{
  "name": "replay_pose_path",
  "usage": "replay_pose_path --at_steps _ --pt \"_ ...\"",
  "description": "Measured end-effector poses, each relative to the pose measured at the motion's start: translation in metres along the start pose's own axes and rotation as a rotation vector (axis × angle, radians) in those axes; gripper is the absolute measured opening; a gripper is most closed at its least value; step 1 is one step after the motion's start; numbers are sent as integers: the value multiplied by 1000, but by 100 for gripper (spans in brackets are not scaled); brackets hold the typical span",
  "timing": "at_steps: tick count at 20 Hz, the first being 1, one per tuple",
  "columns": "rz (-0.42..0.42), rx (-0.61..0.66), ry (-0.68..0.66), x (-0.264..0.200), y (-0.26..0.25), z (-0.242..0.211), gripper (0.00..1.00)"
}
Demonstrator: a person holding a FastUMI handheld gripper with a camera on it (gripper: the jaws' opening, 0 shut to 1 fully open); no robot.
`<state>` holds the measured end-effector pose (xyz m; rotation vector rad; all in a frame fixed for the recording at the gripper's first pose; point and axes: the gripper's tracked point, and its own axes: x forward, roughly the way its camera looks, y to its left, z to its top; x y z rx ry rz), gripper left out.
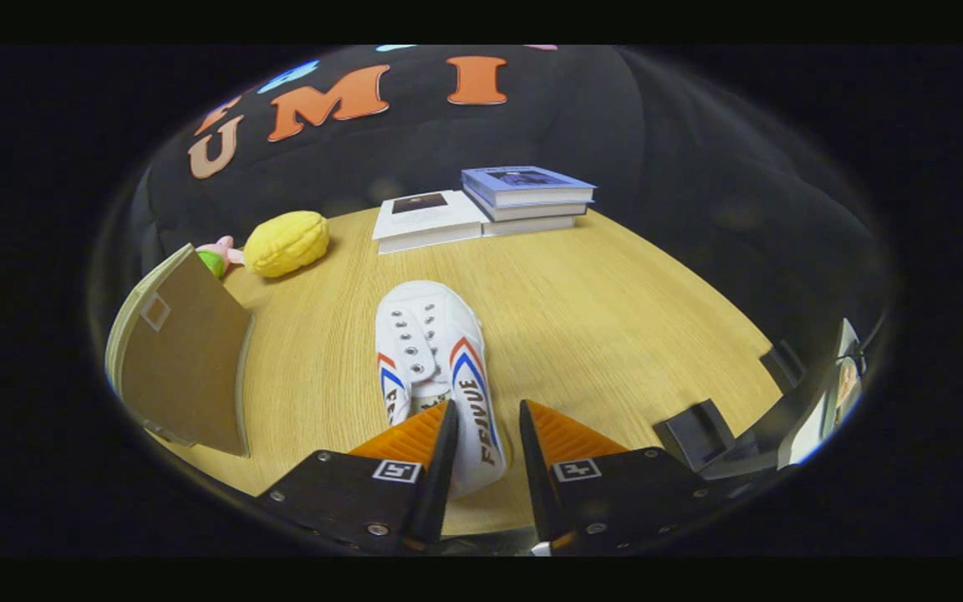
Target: Open the storage box then place both shoes into the box .Put the left shoe in first, then the right shoe, with the right side of both shoes facing outward in a uniform manner.
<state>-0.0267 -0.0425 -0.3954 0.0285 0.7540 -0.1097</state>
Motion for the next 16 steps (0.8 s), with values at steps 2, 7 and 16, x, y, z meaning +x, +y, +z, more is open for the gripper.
replay_pose_path --at_steps 2,7,16 --pt "11 10 9 6 4 -1 35" --pt "43 42 111 18 4 -7 17" --pt "16 56 -14 0 3 24 0"
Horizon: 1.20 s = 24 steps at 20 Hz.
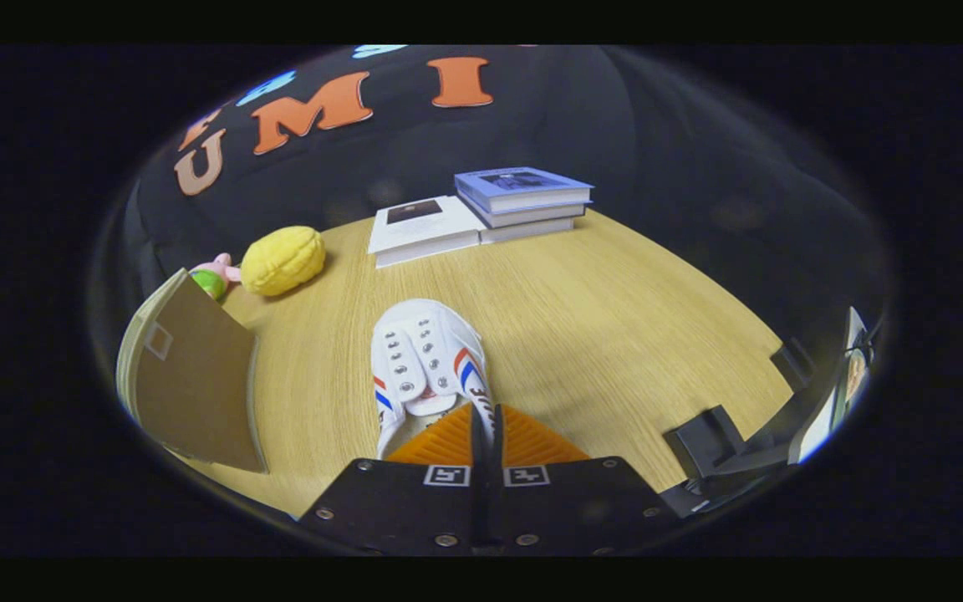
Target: Open the storage box then place both shoes into the box .Put the left shoe in first, then the right shoe, with the right side of both shoes facing outward in a uniform manner.
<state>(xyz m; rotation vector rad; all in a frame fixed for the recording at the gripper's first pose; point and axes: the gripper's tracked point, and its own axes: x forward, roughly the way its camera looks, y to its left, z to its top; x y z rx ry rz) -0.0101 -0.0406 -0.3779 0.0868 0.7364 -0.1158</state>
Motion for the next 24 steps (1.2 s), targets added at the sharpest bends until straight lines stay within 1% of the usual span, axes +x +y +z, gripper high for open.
replay_pose_path --at_steps 4,8,11,16,21,24 --pt "29 -2 -52 -18 14 28 0" --pt "76 41 -105 -39 38 59 0" --pt "134 42 -152 -64 67 84 0" --pt "241 33 -243 -107 131 120 0" --pt "366 23 -259 -136 203 121 0" --pt "409 -3 -241 -138 236 110 0"
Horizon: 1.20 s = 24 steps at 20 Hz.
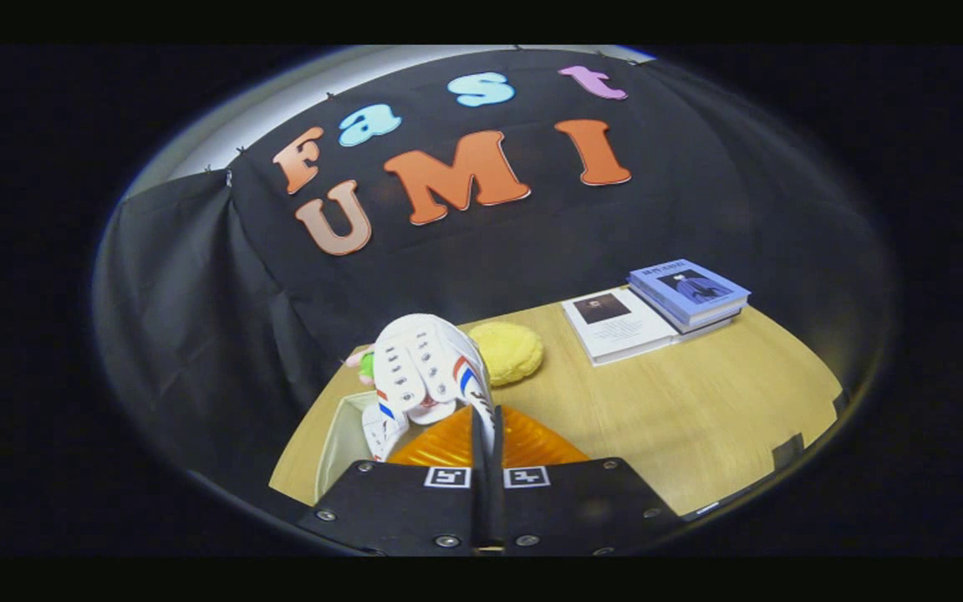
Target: Open the storage box then place both shoes into the box .Put the left shoe in first, then the right shoe, with the right side of both shoes facing outward in a uniform manner.
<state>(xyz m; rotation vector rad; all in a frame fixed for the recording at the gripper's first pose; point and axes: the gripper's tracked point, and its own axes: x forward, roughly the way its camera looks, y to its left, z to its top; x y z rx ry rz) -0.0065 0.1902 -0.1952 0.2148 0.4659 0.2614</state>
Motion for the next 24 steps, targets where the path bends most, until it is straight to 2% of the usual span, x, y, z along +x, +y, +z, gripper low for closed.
replay_pose_path --at_steps 4,8,15,16,17,19,24 --pt "40 -10 49 12 32 -23 0" --pt "46 -44 89 23 48 -45 0" --pt "-38 -61 177 34 34 -83 0" --pt "-65 -47 208 33 29 -90 3" --pt "-79 -24 227 33 27 -93 7" --pt "-46 8 175 30 39 -73 14" --pt "6 -119 54 18 48 -20 85"
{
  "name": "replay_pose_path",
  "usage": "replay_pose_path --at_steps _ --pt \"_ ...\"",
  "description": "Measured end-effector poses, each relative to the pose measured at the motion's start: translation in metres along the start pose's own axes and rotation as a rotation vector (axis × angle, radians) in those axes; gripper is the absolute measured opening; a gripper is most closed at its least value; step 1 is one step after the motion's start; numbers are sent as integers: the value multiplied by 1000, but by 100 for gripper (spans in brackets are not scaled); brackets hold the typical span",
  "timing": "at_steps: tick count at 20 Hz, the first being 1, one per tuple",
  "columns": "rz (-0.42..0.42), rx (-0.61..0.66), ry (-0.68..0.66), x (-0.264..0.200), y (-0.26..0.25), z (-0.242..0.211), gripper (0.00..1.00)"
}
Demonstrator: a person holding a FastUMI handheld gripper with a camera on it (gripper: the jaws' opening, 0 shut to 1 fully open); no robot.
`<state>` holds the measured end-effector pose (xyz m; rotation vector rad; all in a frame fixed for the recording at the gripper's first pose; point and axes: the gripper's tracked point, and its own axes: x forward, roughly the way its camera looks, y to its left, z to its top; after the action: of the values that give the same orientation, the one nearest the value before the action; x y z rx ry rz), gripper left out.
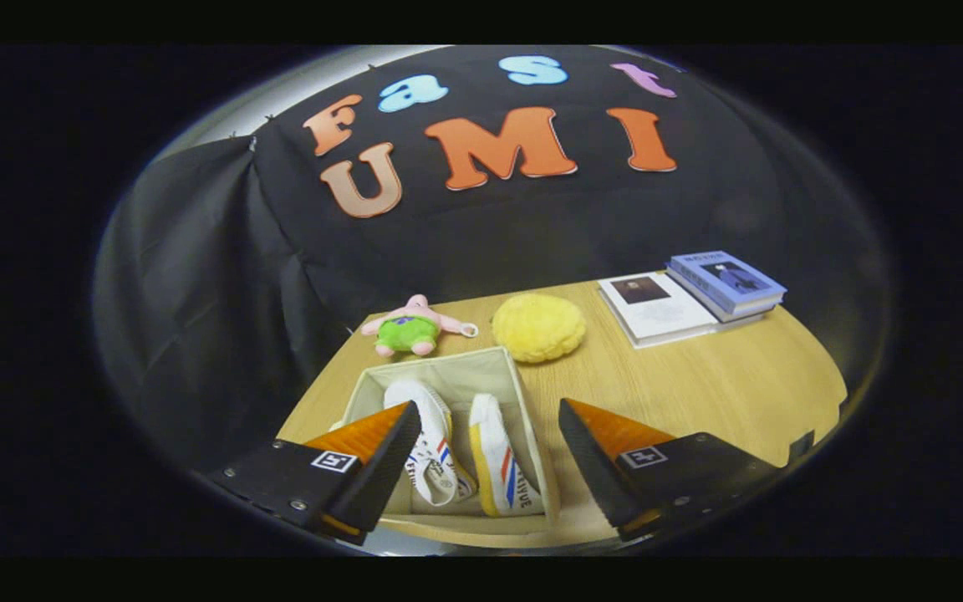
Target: Open the storage box then place both shoes into the box .Put the left shoe in first, then the right shoe, with the right side of both shoes facing outward in a uniform manner.
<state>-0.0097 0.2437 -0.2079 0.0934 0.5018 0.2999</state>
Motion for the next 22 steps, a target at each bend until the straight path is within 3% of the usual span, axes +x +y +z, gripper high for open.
replay_pose_path --at_steps 1,17,22 --pt "-3 -18 -16 -2 -4 8 99" --pt "-102 -124 -273 -59 -71 143 99" --pt "-151 -193 -340 -76 -85 163 99"
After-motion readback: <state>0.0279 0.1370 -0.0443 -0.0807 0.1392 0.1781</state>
